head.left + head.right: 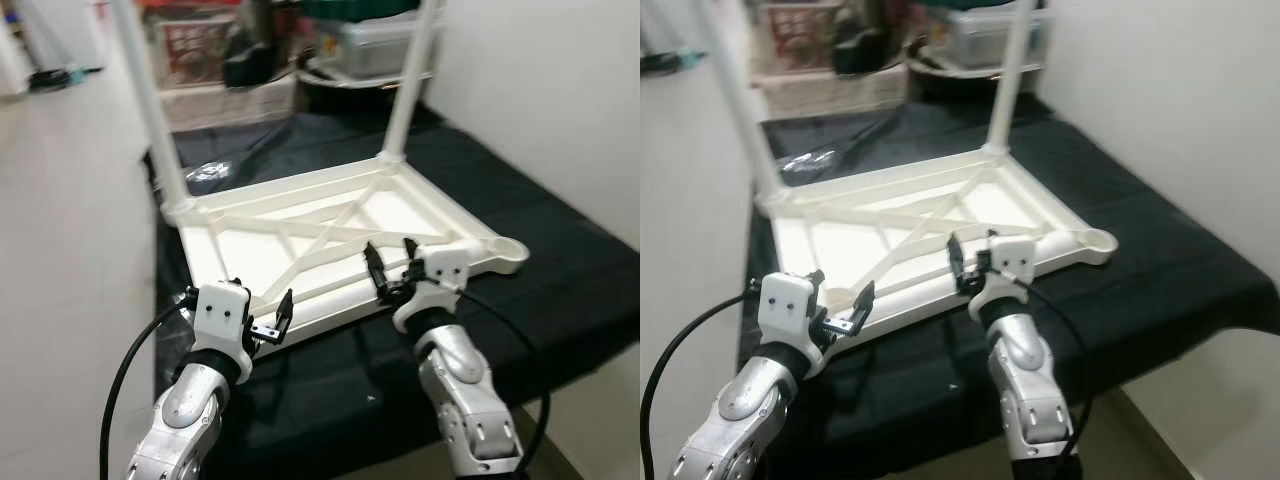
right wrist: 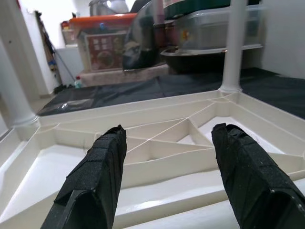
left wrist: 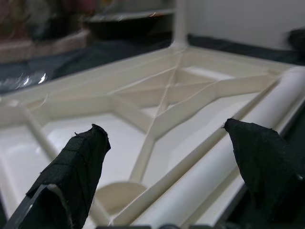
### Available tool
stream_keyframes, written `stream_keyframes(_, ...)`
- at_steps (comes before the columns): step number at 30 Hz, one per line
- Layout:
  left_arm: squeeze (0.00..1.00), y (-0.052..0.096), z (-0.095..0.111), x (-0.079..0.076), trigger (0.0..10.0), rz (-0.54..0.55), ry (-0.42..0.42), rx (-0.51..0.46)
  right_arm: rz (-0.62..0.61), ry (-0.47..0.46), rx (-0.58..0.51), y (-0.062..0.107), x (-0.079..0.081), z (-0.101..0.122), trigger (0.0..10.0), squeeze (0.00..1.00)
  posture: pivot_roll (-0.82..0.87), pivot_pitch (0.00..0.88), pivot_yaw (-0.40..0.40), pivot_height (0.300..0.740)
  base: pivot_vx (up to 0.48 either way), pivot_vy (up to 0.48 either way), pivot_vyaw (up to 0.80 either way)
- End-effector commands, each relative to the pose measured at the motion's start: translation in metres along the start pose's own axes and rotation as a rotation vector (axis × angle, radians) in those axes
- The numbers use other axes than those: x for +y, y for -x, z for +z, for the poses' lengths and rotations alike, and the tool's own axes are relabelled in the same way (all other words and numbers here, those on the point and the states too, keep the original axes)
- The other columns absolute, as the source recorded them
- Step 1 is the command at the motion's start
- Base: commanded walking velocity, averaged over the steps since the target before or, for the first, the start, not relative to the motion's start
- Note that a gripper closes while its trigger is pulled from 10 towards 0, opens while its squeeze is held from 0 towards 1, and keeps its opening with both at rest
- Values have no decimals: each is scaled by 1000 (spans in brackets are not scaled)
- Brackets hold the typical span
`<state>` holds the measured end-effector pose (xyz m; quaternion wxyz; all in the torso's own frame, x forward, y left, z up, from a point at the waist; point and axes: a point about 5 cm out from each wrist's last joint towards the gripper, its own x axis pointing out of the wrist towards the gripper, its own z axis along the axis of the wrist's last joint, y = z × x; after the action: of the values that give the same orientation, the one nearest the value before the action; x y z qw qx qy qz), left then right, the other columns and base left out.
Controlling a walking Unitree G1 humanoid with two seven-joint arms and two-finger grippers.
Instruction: Building children table
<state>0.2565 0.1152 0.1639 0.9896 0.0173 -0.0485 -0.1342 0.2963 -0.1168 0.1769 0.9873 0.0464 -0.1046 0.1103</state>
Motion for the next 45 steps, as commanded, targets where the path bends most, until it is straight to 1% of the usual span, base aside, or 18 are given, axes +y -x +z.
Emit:
stream_keyframes(1, 0, 1, -7, 3, 10000, 32, -40, 23, 20, 10, -18, 0, 7, 1, 10000, 0, 40, 33, -30, 740, 0, 0, 0)
stream_keyframes(3, 0, 0, -7, 0, 10000, 21, -82, 18, 20, 10, -15, 0, 8, 0, 10000, 0, 40, 31, -25, 740, 0, 0, 0)
stream_keyframes(7, 0, -1, -8, -2, 10000, 19, -104, 15, 16, 12, -9, 1, 9, -1, 10000, 0, 41, 24, -27, 740, 0, -86, 0)
stream_keyframes(14, 0, -3, -15, -6, 10000, 16, -104, 32, 5, 13, 10, 5, 11, -7, 10000, 0, 34, 26, -19, 740, 0, -419, 0)
stream_keyframes(17, 0, -3, -19, -9, 10000, 8, -118, 40, -12, 30, 18, 9, 10, -10, 10000, 0, 33, 29, -18, 740, 0, -452, 0)
stream_keyframes(23, 0, -4, -21, -10, 10000, -5, -140, 49, -26, 28, 17, 9, 8, -9, 10000, 0, 34, 32, -15, 740, 0, -446, 0)
stream_keyframes(28, 0, -4, -21, -11, 10000, -12, -128, 48, -31, 31, 13, 9, 7, -9, 10000, 0, 37, 36, -15, 740, 0, -445, 0)
stream_keyframes(29, 0, -4, -22, -11, 10000, -12, -107, 54, -31, 31, 13, 9, 7, -9, 10000, 0, 38, 37, -15, 740, -439, 0, 0)
stream_keyframes(33, 0, -3, -23, -12, 10000, -17, -97, 56, -29, 32, 11, 9, 7, -9, 10000, 0, 39, 39, -16, 740, -457, 0, 0)
stream_keyframes(36, 0, -2, -24, -10, 10000, 11, -124, 51, -21, 34, 13, 8, 7, -10, 10000, 0, 38, 43, -20, 740, -447, -81, 0)
stream_keyframes(40, 0, -2, -25, -10, 10000, 11, -136, 51, -21, 36, 13, 8, 7, -10, 10000, 0, 38, 44, -21, 740, -300, -61, 0)
stream_keyframes(45, 0, -2, -27, -10, 10000, 5, -131, 64, -31, 43, 12, 7, 3, -9, 10000, 0, 36, 48, -22, 740, 0, 0, 0)
